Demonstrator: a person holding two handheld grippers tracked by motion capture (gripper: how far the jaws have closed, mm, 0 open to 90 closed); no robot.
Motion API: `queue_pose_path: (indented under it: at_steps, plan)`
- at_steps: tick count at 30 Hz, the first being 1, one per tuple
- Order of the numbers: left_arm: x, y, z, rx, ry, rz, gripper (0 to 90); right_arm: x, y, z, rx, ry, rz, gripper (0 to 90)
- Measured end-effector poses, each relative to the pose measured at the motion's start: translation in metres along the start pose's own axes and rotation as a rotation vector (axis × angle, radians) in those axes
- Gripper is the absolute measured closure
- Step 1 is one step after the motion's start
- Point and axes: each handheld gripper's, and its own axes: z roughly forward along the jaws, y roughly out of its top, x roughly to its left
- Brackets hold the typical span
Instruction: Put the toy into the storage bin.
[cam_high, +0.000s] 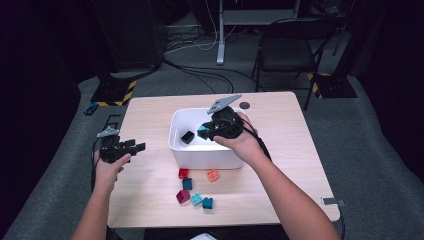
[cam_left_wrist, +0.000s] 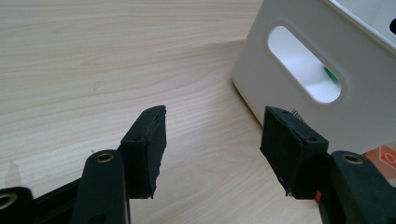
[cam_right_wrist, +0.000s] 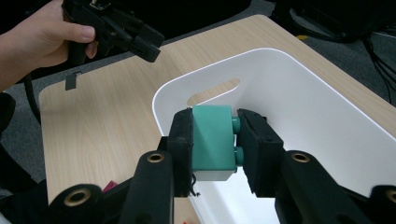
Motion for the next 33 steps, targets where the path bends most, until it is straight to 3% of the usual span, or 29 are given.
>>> queue_pose_path:
  at_steps: [13,33]
  plan:
    - [0.001,0.000,0.000,0.000,-0.001,-0.003,40.3,-0.013,0.010,0.024,0.011,-0.019,0.002,67.0]
    - [0.001,0.000,0.002,0.004,-0.007,-0.002,40.3,-0.038,0.008,0.076,0.060,-0.040,0.008,66.9]
